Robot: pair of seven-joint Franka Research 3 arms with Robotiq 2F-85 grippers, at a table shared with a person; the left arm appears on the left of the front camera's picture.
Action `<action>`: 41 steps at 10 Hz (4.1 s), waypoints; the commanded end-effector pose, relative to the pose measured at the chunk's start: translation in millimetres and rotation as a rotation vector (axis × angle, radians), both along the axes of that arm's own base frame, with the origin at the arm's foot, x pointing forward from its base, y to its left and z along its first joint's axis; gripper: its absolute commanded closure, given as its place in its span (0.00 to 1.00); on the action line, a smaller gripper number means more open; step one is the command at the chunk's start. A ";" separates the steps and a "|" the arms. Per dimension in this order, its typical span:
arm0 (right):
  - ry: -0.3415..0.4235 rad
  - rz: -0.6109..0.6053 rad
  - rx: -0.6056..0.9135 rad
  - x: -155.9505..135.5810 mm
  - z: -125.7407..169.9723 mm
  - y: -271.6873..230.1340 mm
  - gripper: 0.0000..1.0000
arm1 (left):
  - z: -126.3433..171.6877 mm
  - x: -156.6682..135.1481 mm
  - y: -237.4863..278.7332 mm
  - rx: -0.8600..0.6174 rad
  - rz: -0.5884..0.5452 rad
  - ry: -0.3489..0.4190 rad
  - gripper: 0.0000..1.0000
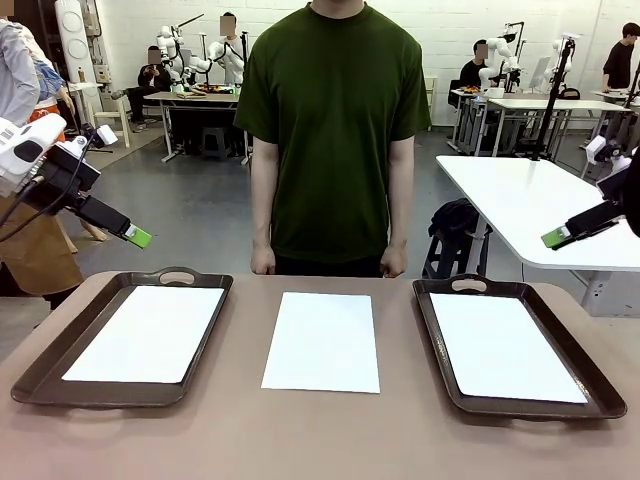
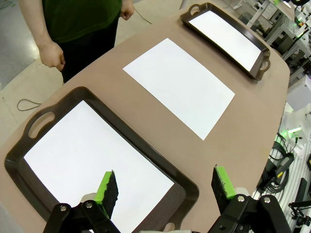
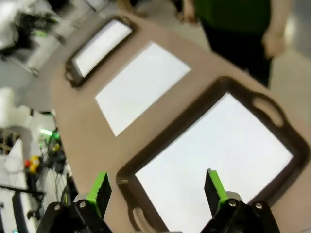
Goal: Sort the A4 documents.
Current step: Receive the A4 Paper.
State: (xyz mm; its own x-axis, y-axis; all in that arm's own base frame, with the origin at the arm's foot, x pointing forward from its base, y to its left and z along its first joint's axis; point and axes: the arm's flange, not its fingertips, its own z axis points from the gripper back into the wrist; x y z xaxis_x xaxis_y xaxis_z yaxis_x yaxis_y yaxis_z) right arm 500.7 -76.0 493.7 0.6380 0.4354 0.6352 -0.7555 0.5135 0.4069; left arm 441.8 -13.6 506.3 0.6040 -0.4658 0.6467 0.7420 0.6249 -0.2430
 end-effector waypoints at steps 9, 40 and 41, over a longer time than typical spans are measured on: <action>-0.116 0.213 0.028 -12.4 31.3 21.9 0.00 | -0.6 -0.8 0.4 0.013 -0.009 -0.013 0.00; -0.116 0.213 0.028 -12.4 31.3 21.9 0.00 | -0.6 -0.8 0.4 0.013 -0.009 -0.013 0.00; -0.116 0.213 0.028 -12.4 31.3 21.9 0.00 | -0.6 -0.8 0.4 0.013 -0.009 -0.013 0.00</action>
